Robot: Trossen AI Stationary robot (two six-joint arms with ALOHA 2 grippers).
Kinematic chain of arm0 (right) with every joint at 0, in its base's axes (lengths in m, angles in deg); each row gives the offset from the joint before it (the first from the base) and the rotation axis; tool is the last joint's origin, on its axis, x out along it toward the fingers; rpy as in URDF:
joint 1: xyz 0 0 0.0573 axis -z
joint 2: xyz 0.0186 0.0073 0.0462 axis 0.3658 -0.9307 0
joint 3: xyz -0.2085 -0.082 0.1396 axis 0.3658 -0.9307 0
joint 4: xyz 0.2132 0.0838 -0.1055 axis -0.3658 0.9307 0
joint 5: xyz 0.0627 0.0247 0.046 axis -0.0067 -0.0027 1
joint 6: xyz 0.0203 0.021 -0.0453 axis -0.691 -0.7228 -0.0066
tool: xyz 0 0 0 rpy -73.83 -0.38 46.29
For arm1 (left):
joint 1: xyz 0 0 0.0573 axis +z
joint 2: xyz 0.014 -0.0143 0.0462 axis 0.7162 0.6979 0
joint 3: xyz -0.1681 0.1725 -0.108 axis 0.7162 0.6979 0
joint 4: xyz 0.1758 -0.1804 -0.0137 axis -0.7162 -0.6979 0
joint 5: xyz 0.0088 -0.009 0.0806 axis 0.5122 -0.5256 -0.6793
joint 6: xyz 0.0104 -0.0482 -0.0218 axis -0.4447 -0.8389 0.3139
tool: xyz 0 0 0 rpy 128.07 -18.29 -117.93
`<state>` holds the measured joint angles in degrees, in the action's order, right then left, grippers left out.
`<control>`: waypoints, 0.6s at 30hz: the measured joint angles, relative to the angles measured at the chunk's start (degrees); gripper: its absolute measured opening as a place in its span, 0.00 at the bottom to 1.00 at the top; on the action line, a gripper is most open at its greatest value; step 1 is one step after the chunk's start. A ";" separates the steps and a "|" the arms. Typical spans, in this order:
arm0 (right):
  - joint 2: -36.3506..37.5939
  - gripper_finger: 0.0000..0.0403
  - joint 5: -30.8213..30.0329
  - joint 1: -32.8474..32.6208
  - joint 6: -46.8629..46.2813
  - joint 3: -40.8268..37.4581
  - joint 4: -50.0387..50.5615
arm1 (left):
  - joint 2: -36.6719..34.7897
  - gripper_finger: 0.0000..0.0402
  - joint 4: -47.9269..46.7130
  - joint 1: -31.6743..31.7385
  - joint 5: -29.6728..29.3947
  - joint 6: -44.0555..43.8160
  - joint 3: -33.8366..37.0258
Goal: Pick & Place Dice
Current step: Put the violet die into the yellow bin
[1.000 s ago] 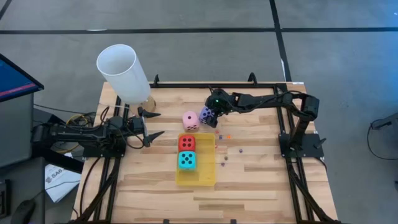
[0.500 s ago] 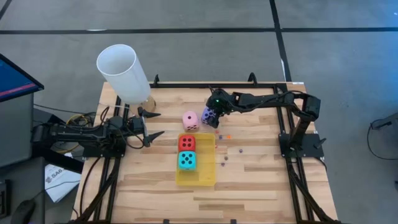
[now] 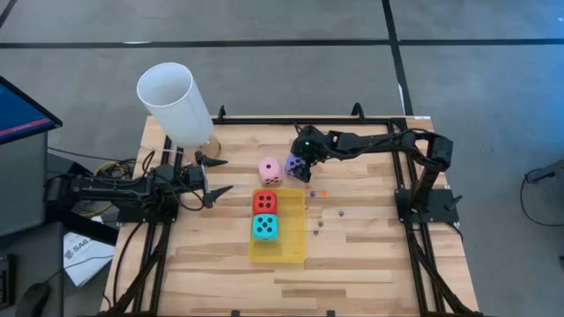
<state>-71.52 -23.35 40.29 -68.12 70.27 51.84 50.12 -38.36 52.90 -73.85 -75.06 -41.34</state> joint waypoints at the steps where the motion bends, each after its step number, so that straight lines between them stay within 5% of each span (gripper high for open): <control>1: -0.01 0.95 0.00 0.03 0.28 0.25 0.08 | 0.00 0.98 0.00 -0.01 0.01 -0.01 0.00; 18: 0.84 0.95 0.00 0.04 5.58 8.32 10.44 | 0.00 0.98 0.00 -0.01 0.00 -0.01 0.00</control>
<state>-70.68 -23.36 40.33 -62.54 78.58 62.28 50.12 -38.36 52.89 -73.86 -75.07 -41.34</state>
